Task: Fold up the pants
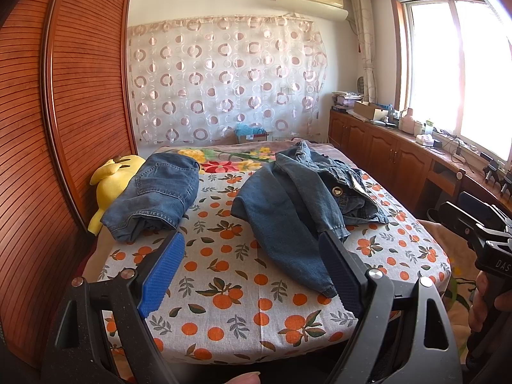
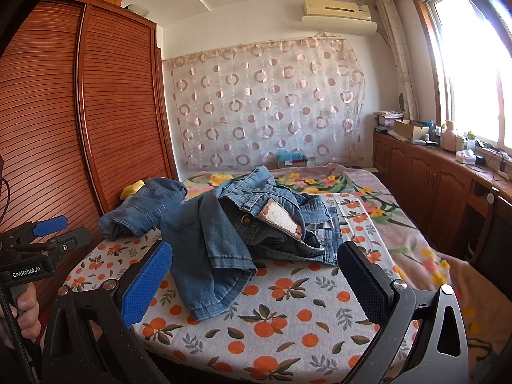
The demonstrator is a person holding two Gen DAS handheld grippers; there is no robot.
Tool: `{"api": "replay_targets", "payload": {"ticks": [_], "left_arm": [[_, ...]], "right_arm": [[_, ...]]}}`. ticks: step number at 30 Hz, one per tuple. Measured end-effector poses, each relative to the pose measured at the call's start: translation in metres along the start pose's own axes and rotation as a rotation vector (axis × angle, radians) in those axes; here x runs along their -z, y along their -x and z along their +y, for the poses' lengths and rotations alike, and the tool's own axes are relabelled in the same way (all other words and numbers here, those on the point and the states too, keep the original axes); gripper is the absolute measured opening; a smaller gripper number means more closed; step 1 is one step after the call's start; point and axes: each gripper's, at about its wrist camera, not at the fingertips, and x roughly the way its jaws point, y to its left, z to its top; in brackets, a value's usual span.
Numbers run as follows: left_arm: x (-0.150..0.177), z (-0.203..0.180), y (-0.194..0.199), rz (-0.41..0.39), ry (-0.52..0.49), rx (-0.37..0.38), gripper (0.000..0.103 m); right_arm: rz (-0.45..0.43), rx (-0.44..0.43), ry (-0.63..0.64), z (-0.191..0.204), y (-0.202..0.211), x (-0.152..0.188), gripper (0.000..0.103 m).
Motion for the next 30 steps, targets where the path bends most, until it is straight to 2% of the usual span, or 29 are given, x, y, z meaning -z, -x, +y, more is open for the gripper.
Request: {"api": "replay_targets", "payload": {"ticks": [20, 30], "left_arm": [[-0.004, -0.003, 0.0, 0.009, 0.001, 0.003, 0.086], [0.012, 0.0, -0.042, 0.091, -0.011, 0.03, 0.086]], "right_arm": [[0.01, 0.001, -0.004, -0.001, -0.001, 0.002, 0.103], [0.052, 0.022, -0.003, -0.018, -0.018, 0.002, 0.103]]}}
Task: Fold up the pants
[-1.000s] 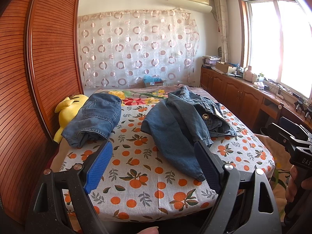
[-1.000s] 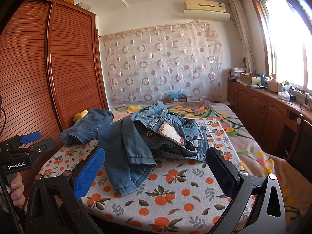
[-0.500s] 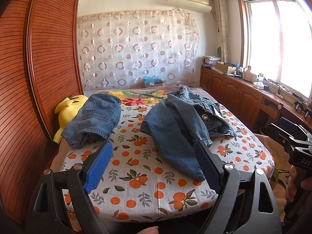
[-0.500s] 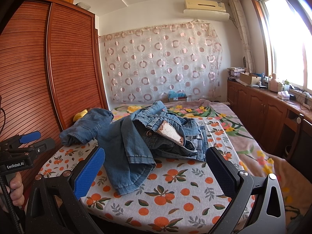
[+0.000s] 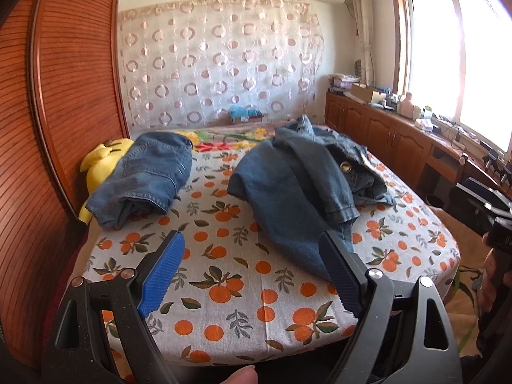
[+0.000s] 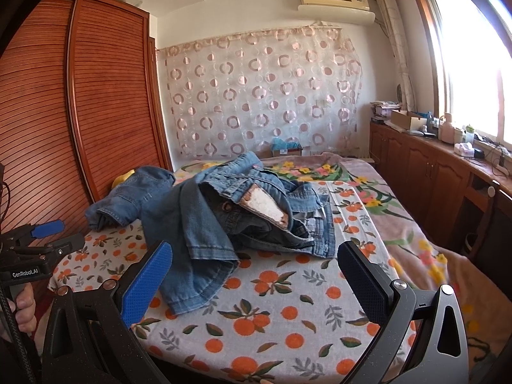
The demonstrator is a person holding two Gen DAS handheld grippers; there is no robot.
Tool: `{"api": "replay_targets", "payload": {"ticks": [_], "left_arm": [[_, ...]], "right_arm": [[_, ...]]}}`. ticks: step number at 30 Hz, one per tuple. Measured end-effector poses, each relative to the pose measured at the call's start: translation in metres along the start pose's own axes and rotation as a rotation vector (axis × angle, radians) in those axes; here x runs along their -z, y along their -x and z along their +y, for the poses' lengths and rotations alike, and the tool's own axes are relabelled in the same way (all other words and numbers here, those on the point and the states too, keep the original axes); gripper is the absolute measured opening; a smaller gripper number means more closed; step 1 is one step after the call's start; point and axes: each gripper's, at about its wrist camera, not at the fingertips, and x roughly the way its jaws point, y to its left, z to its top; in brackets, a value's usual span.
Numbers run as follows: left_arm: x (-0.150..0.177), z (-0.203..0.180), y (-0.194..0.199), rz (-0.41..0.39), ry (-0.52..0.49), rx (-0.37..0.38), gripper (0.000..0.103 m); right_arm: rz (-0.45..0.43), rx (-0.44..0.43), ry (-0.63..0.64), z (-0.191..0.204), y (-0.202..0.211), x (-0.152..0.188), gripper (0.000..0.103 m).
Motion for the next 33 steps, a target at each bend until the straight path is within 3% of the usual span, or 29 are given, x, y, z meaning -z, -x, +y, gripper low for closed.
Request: {"api": "replay_targets", "payload": {"ticks": [7, 14, 22, 31, 33], "left_arm": [[-0.001, 0.003, -0.031, 0.042, -0.02, 0.033, 0.086], [-0.007, 0.001, -0.054, 0.06, -0.04, 0.061, 0.086], [-0.016, -0.008, -0.077, 0.076, -0.049, 0.1, 0.082], [-0.031, -0.017, -0.084, 0.064, -0.061, 0.121, 0.08], [-0.034, -0.017, -0.083, 0.061, -0.058, 0.127, 0.08]], "right_arm": [[0.022, 0.015, 0.008, -0.016, -0.018, -0.007, 0.1], [0.076, -0.001, 0.021, -0.027, -0.041, -0.016, 0.076], [0.174, -0.089, 0.062, -0.023, -0.078, -0.029, 0.064], [0.245, -0.125, 0.115, -0.023, -0.088, -0.041, 0.027], [0.225, -0.118, 0.114, -0.028, -0.075, -0.046, 0.013]]}}
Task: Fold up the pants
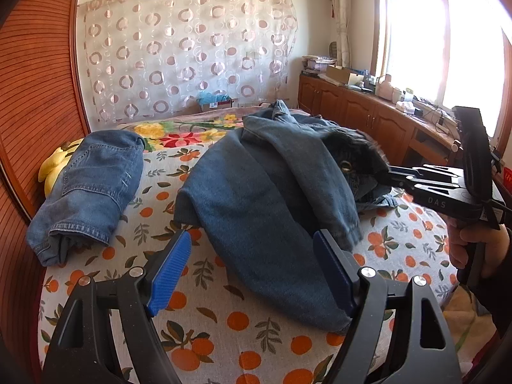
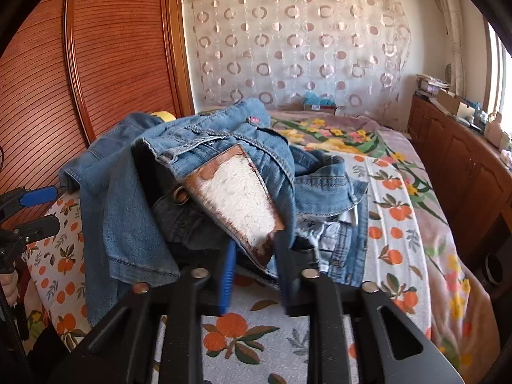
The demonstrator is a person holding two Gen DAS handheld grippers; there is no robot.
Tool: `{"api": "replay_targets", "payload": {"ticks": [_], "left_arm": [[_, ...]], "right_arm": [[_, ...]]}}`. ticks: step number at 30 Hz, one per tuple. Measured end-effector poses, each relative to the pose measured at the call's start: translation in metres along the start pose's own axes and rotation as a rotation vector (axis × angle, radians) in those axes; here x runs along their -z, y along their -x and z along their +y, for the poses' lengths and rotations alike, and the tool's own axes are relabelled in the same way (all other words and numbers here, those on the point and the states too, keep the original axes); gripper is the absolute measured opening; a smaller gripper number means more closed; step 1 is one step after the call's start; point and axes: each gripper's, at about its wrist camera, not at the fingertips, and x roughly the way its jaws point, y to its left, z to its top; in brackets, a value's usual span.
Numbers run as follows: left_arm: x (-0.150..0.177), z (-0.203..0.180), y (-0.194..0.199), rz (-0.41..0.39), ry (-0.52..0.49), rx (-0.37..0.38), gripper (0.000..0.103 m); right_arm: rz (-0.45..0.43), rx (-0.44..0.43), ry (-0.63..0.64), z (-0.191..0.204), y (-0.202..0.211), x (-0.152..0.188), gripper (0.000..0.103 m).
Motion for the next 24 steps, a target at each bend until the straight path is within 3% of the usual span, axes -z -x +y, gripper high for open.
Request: {"api": "replay_targets", "payload": {"ticks": [3, 12, 15, 20, 24], "left_arm": [[-0.004, -0.001, 0.001, 0.0, -0.002, 0.011, 0.08], [-0.017, -0.026, -0.008, 0.005, -0.048, 0.066, 0.077], [-0.018, -0.037, -0.019, 0.023, -0.07, 0.093, 0.075], [-0.017, -0.049, -0.05, 0.087, -0.098, 0.113, 0.056], [-0.013, -0.053, -0.061, 0.115, -0.114, 0.145, 0.031]], "right_arm": [[-0.037, -0.006, -0.024, -0.011, 0.02, 0.0, 0.005], [-0.147, -0.013, -0.112, -0.041, 0.106, 0.024, 0.004], [-0.156, -0.013, -0.108, -0.038, 0.109, 0.031, 0.004], [-0.153, -0.011, -0.109, -0.034, 0.102, 0.04, 0.004], [-0.145, -0.01, -0.113, -0.031, 0.094, 0.024, 0.004]]}}
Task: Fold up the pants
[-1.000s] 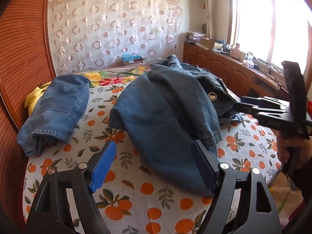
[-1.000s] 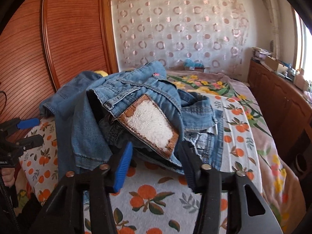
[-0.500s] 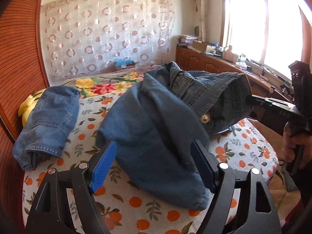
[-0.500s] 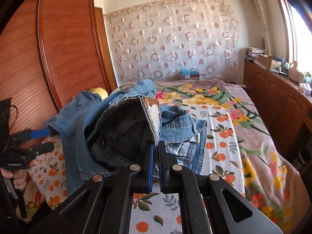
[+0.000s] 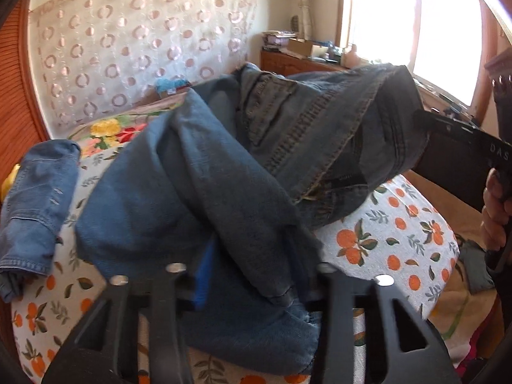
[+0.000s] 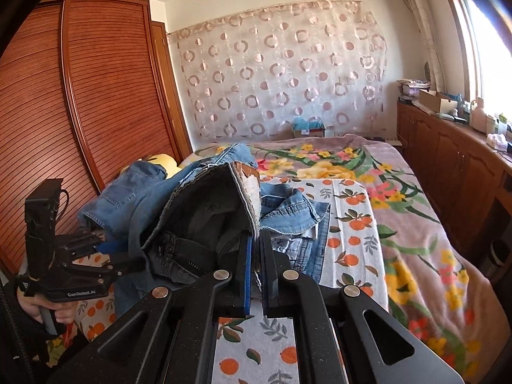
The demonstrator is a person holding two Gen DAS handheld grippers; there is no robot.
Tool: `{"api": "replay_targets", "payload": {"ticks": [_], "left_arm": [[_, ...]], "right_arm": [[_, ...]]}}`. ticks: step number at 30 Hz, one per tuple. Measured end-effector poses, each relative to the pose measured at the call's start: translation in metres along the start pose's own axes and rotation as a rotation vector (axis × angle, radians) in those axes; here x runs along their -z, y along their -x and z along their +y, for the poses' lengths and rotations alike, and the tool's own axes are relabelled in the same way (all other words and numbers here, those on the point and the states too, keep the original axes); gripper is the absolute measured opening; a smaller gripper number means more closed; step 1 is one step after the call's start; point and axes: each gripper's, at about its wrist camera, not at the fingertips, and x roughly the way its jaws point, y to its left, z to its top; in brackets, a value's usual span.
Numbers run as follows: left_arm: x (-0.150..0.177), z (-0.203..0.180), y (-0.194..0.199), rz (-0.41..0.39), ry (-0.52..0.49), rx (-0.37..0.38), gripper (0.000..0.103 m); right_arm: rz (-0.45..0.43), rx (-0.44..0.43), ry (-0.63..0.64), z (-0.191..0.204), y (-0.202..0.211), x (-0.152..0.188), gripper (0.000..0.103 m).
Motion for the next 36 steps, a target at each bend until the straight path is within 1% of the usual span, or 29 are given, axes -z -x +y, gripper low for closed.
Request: {"api": "replay_targets", "payload": {"ticks": [1, 2, 3, 4, 8, 11, 14, 18, 20, 23, 25, 26, 28, 31, 36], "left_arm": [[0.0, 0.001, 0.0, 0.001, 0.002, 0.009, 0.02], [0.0, 0.001, 0.002, -0.001, 0.003, 0.015, 0.015], [0.0, 0.002, 0.005, -0.007, 0.001, 0.02, 0.011], [0.0, 0.003, 0.01, -0.016, -0.001, 0.017, 0.01], [-0.009, 0.014, 0.043, -0.076, -0.002, -0.017, 0.008], [-0.02, 0.03, 0.078, -0.139, 0.011, -0.058, 0.008], [-0.031, 0.047, 0.117, -0.201, 0.02, -0.101, 0.008], [-0.037, 0.065, 0.148, -0.251, 0.033, -0.159, 0.008], [-0.036, 0.074, 0.156, -0.25, 0.04, -0.193, 0.008], [-0.029, 0.082, 0.157, -0.24, 0.054, -0.227, 0.015], [-0.022, 0.086, 0.154, -0.225, 0.064, -0.23, 0.03], [-0.019, 0.088, 0.153, -0.217, 0.068, -0.225, 0.034], [-0.013, 0.088, 0.149, -0.212, 0.071, -0.216, 0.045], [-0.009, 0.084, 0.145, -0.205, 0.066, -0.192, 0.049], [-0.008, 0.07, 0.133, -0.183, 0.051, -0.148, 0.05]], "right_arm": [[0.001, 0.001, 0.005, 0.002, -0.001, -0.002, 0.004], [0.004, 0.002, 0.011, 0.003, -0.01, -0.015, 0.004], [0.003, 0.002, 0.017, 0.005, -0.01, -0.018, 0.004], [-0.001, 0.0, 0.022, 0.006, -0.008, -0.02, 0.004], [-0.041, 0.002, 0.04, 0.007, 0.004, -0.036, 0.004], [-0.085, 0.011, 0.066, 0.011, 0.017, -0.052, 0.004], [-0.138, 0.023, 0.1, 0.019, 0.036, -0.076, 0.004], [-0.217, 0.021, 0.143, 0.033, 0.062, -0.109, 0.004], [-0.253, 0.014, 0.158, 0.04, 0.071, -0.119, 0.004], [-0.268, 0.001, 0.203, 0.054, 0.071, -0.128, 0.004], [-0.237, -0.003, 0.234, 0.063, 0.056, -0.126, 0.004], [-0.213, -0.008, 0.242, 0.065, 0.045, -0.122, 0.004], [-0.17, -0.03, 0.245, 0.064, 0.024, -0.117, 0.004], [-0.112, -0.069, 0.233, 0.063, -0.004, -0.11, 0.004], [-0.033, -0.06, 0.228, 0.055, -0.047, -0.105, 0.004]]}}
